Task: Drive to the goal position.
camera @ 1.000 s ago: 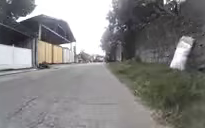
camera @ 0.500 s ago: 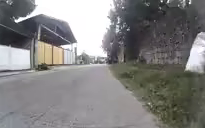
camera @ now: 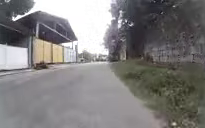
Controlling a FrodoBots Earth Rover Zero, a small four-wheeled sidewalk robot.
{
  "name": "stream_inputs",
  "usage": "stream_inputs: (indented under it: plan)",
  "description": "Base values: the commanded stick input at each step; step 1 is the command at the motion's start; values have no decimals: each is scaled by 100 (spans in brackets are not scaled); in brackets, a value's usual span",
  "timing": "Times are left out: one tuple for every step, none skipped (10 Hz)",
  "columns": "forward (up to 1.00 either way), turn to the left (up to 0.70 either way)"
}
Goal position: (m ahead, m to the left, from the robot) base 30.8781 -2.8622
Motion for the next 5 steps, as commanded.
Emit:
stream_inputs:
  plan:
    - [100,5]
    - [100,5]
    - [100,5]
    - [100,5]
    - [100,5]
